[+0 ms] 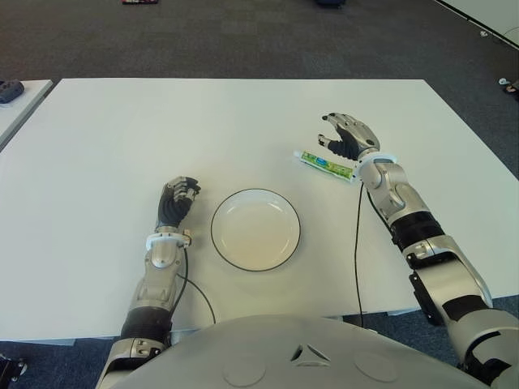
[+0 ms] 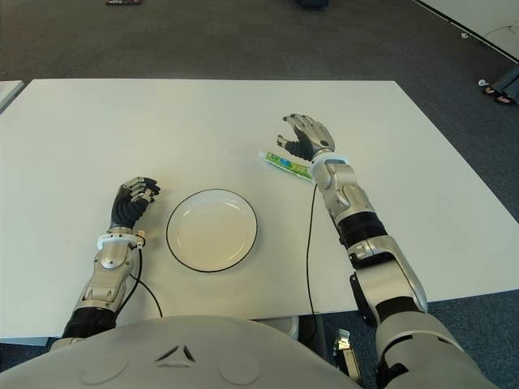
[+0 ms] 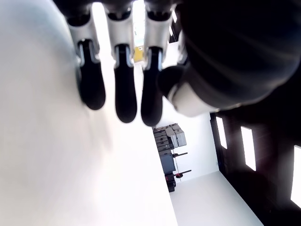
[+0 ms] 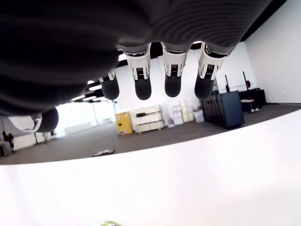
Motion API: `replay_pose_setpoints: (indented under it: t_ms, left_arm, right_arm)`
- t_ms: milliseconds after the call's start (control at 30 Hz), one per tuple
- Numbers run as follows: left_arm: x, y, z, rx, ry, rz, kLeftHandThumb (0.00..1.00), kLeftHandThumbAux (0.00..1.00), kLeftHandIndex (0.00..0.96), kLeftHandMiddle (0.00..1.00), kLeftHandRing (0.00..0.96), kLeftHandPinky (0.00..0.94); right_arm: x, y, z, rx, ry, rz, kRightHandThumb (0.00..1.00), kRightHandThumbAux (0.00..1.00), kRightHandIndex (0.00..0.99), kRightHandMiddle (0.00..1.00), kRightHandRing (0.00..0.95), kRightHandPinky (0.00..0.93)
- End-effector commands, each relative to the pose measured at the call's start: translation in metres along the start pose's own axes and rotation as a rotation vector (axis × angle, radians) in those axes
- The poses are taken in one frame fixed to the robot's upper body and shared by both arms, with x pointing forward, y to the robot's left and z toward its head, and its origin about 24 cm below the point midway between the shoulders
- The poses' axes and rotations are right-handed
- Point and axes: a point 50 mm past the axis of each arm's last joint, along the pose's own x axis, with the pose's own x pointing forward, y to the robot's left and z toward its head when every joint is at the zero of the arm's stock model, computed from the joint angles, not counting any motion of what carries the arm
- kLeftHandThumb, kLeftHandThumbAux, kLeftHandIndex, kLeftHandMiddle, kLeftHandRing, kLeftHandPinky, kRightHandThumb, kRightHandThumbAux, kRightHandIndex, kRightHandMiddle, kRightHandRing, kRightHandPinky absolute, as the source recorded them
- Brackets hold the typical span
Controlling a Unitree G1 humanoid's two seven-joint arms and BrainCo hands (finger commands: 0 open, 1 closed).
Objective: Put the toothpaste on the table into the plate.
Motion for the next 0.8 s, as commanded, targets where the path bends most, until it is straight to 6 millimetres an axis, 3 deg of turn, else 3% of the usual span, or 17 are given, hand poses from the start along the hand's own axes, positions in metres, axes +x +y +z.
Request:
replay_pose_setpoints:
  t_ms: [33, 800]
  left_arm:
    - [-0.003, -0.002, -0.003, 0.011, 0.022, 0.001, 0.699, 0.722, 0.427, 0.48, 0.464, 0.449]
    - [-0.006, 0.0, -0.004, 0.015, 0.046, 0.003, 0.698, 0.722, 0.427, 0.474, 0.452, 0.429]
  right_arm:
    - [0.007, -0.003, 0.0, -0.043, -0.003, 0.045, 0.55, 0.15, 0.0, 0.0, 0.0, 0.0]
    - [0.022, 0.015, -0.005, -0.08, 0.062, 0.235, 0.506, 0.163, 0.0, 0.0, 0.0, 0.0]
